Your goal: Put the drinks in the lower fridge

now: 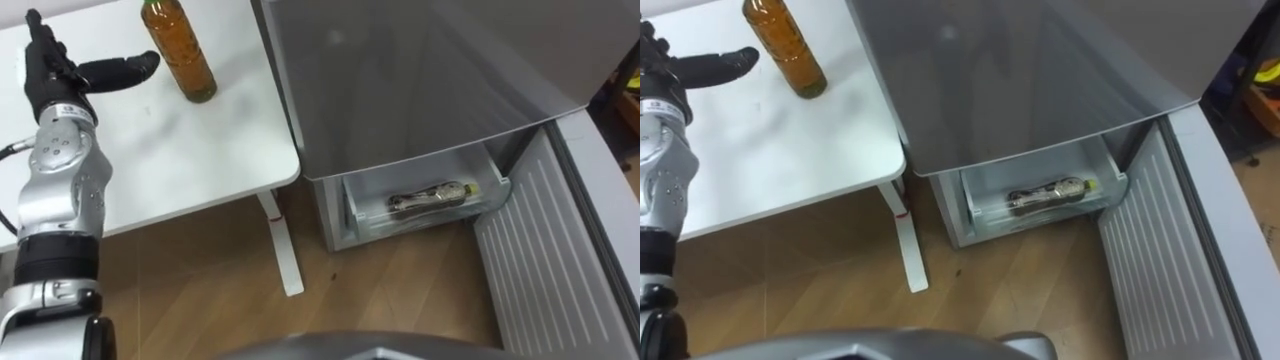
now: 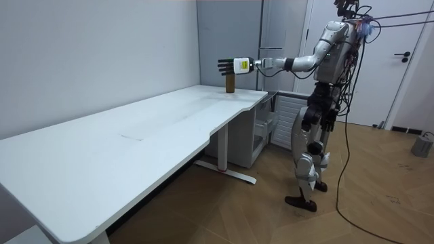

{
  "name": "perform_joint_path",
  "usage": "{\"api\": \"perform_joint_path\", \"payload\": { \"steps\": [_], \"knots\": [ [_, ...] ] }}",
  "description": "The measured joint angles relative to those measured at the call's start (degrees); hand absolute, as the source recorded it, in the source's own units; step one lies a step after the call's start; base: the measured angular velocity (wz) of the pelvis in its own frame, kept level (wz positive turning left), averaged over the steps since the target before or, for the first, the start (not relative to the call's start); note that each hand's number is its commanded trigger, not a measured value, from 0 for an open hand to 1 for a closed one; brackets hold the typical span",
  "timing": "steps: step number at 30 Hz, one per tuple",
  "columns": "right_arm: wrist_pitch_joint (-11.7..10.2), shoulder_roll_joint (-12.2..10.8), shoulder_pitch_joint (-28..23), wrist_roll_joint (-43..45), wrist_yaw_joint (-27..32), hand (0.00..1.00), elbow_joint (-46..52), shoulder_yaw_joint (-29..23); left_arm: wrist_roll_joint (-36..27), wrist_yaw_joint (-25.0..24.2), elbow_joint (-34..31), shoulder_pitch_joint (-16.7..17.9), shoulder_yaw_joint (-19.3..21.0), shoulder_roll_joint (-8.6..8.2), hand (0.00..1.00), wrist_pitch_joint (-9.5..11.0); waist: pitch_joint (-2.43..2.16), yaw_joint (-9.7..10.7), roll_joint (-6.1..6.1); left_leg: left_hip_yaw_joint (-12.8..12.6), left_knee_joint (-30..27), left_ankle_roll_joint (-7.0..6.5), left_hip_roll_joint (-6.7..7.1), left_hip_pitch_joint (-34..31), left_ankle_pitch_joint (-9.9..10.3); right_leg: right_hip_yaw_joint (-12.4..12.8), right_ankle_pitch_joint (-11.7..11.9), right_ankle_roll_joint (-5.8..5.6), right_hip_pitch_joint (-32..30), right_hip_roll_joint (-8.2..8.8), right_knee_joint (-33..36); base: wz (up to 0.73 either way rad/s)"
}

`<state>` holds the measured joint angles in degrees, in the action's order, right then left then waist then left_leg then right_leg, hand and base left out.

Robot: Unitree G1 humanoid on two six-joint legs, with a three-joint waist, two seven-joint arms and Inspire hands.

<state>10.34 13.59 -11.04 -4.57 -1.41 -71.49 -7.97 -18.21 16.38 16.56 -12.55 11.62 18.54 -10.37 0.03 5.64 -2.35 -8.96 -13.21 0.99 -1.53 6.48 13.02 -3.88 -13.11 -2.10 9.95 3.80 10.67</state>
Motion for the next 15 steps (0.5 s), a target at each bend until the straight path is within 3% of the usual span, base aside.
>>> {"api": "perform_joint_path", "payload": {
  "steps": [2, 4, 7, 15],
  "knots": [
    [0.35, -0.06, 0.32, -0.90, 0.05, 0.00, 0.17, 0.04, 0.30, 0.85, -2.49, 1.16, 0.02, -0.58, 0.00, 0.00, 0.00, -0.17, 0.30, 0.20, 0.11, 0.00, 0.11, -0.04, 0.00, -0.22, 0.00, 0.00, 0.01, 0.08, -0.05, 0.06],
    [0.77, -0.39, 0.51, -1.56, 0.23, 0.00, -0.16, 0.47, 0.46, 1.69, -7.19, 2.84, -0.13, -2.32, 0.00, -0.01, -0.27, -0.56, 0.88, 0.79, 0.12, 0.00, 0.22, -0.37, 0.00, -1.06, 0.00, -0.01, 0.02, 0.16, -0.19, 0.12],
    [1.09, -0.66, 0.86, -2.12, 0.82, 0.00, 0.13, 1.11, 1.00, 2.11, -11.50, 4.98, -1.06, -3.12, 0.00, -0.08, -0.51, -0.82, 1.75, 1.47, -0.36, -0.01, 0.24, -1.31, 0.00, -1.62, 0.01, 0.00, 0.10, 0.13, -0.92, 0.14],
    [1.95, -1.63, 0.87, -3.18, 1.91, 0.00, 1.13, 1.51, 4.60, 2.19, -22.56, 12.16, -1.07, -6.64, 0.00, -0.07, -0.46, -1.77, 0.89, 2.76, -0.54, 0.05, 0.28, -1.78, -0.03, -3.37, 0.03, 0.01, 0.29, 0.15, -0.73, 0.09]
  ]
}}
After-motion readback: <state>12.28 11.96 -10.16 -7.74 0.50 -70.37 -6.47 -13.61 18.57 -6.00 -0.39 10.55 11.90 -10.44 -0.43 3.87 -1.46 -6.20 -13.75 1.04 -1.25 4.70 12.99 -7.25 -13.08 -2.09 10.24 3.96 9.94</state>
